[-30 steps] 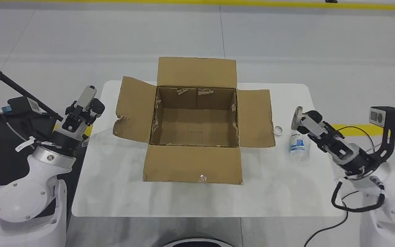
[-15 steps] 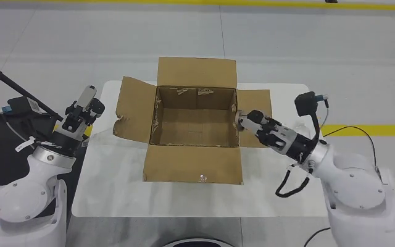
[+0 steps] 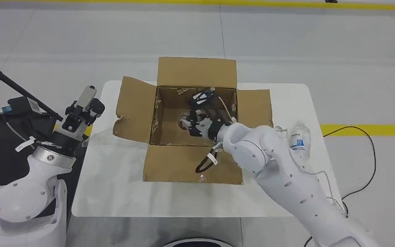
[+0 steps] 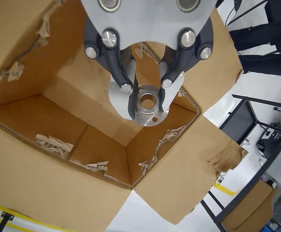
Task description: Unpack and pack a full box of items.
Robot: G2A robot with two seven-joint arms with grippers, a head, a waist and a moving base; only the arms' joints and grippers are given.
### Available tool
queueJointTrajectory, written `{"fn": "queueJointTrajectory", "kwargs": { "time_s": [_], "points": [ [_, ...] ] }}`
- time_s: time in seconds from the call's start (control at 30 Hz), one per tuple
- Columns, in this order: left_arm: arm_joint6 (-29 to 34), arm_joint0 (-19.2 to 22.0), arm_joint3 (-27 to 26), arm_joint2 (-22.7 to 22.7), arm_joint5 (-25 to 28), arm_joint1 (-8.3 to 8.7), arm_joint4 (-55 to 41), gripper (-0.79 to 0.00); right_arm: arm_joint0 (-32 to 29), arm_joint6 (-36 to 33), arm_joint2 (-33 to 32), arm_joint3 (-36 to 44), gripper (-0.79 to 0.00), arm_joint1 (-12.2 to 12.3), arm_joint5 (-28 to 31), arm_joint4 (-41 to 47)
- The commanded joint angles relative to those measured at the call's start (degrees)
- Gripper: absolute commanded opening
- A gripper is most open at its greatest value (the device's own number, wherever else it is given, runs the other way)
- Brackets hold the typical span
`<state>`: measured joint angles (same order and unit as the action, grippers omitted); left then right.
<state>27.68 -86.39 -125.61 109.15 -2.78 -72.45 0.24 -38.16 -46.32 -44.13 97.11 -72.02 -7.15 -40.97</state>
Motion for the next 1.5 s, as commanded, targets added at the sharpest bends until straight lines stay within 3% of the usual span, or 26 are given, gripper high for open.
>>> {"fn": "queueJointTrajectory", "kwargs": {
  "time_s": [0.0,0.53,0.63,0.93,1.1,1.3,1.33,1.47],
  "points": [
    [0.00,0.00,0.00,0.00,0.00,0.00,0.00,0.000,0.10,0.02,0.02,-0.14,-0.785,-0.02,-0.05,0.03],
    [-0.55,-0.02,0.93,-0.27,-0.76,0.19,1.30,0.000,0.73,1.16,2.36,-3.11,-0.785,-0.92,0.68,-1.90],
    [-0.41,0.34,0.67,-0.19,-1.98,0.37,1.66,0.000,4.96,-0.97,7.22,-8.32,-0.785,-2.99,-1.79,-4.73],
    [-1.56,-0.61,-0.66,0.12,-2.92,0.54,1.76,0.000,17.04,-4.43,19.52,-31.04,-0.785,-12.58,-6.27,-4.11],
    [-1.56,-0.61,-0.66,0.12,-2.92,0.54,1.76,0.000,20.03,-5.72,23.05,-41.16,-0.785,-17.30,-7.78,-4.40],
    [-1.56,-0.61,-0.66,0.12,-2.92,0.54,1.76,0.000,21.11,-5.26,24.23,-49.76,-0.785,-21.26,-6.63,-3.43],
    [-1.56,-0.61,-0.66,0.12,-2.92,0.54,1.76,0.000,21.16,-5.03,24.19,-50.83,-0.677,-21.74,-6.43,-3.23],
    [-1.56,-0.61,-0.66,0.12,-2.92,0.54,1.76,0.000,21.21,-4.26,23.67,-54.14,-0.449,-23.14,-6.06,-2.70]
  ]
}}
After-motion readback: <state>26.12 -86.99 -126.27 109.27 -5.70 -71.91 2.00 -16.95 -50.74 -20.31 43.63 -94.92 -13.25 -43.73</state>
